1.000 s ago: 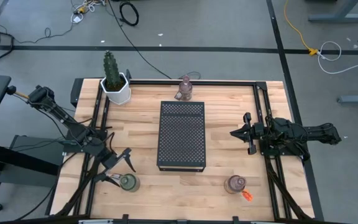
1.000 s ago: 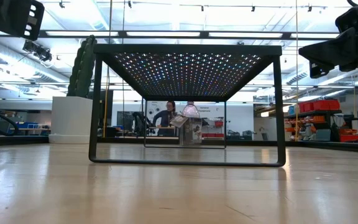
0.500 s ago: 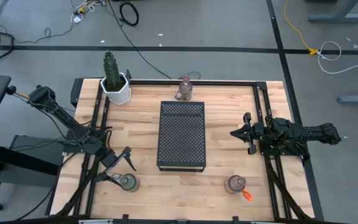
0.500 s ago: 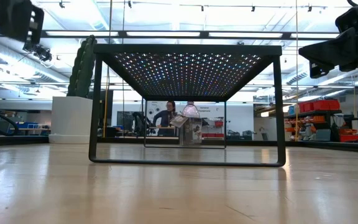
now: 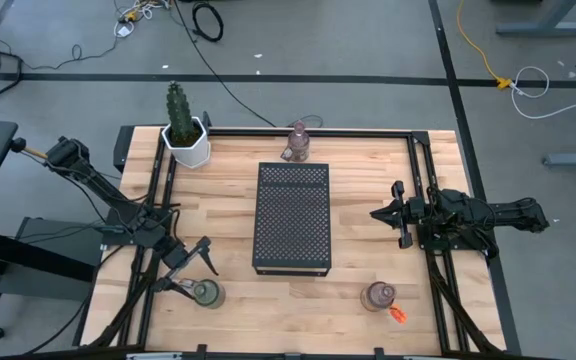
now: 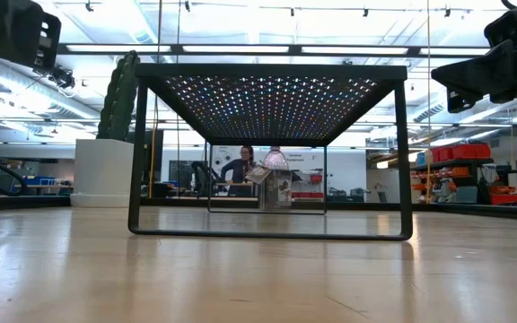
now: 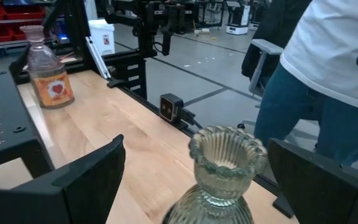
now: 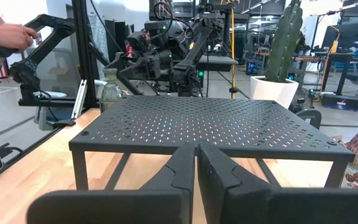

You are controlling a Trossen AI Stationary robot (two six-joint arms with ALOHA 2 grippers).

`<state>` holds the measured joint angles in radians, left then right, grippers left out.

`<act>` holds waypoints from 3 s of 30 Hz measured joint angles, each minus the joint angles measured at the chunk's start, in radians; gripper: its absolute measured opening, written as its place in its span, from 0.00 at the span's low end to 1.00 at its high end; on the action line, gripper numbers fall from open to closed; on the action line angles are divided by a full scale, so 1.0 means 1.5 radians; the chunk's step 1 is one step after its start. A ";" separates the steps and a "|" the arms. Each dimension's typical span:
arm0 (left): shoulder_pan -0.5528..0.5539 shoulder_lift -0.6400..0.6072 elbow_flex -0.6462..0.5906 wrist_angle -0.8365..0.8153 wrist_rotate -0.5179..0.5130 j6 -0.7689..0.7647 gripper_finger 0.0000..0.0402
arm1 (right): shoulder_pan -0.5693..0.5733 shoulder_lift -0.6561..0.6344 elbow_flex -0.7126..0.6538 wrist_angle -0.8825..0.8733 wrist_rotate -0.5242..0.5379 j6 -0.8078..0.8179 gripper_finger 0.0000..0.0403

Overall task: Pick & Place candle stick holders
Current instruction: Put the green candle vase on the shelf

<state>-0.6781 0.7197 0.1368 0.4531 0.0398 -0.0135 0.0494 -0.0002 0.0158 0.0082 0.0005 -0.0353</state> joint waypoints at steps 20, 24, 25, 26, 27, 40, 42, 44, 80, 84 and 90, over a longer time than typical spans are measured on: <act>0.000 0.061 0.000 0.020 0.022 0.035 0.97 | 0.000 0.000 0.000 0.000 0.000 0.000 0.06; -0.001 0.078 0.000 0.031 0.022 0.034 0.97 | 0.000 0.000 0.000 0.000 0.000 0.000 0.06; 0.000 0.087 0.000 0.033 0.022 0.034 0.97 | 0.000 0.000 0.000 0.000 0.000 0.000 0.06; 0.000 0.096 0.000 0.037 0.022 0.034 0.97 | 0.000 0.000 0.000 0.000 0.000 0.000 0.06; 0.000 0.105 0.000 0.045 0.022 0.032 0.97 | 0.000 0.000 0.000 0.000 0.000 0.000 0.06; -0.007 0.203 0.010 0.142 0.021 0.012 0.90 | 0.000 0.000 0.000 0.000 0.000 0.000 0.06; -0.016 0.222 0.013 0.141 0.022 0.012 0.90 | 0.000 0.000 0.000 0.000 0.000 0.000 0.06; -0.024 0.236 0.013 0.154 0.022 0.001 0.90 | 0.000 0.000 0.000 0.000 0.000 0.000 0.06; -0.048 0.245 0.015 0.194 -0.029 -0.036 0.50 | 0.000 0.000 0.000 0.000 0.000 0.000 0.06; -0.048 0.245 0.015 0.194 -0.029 -0.036 0.45 | 0.000 0.000 0.000 0.000 0.000 0.000 0.06; -0.048 0.245 0.015 0.197 -0.029 -0.036 0.39 | 0.000 0.000 0.000 0.000 0.000 0.000 0.06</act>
<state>-0.7502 1.0866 0.1592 0.7487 -0.0040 -0.0671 0.0494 -0.0002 0.0157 0.0082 0.0002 -0.0353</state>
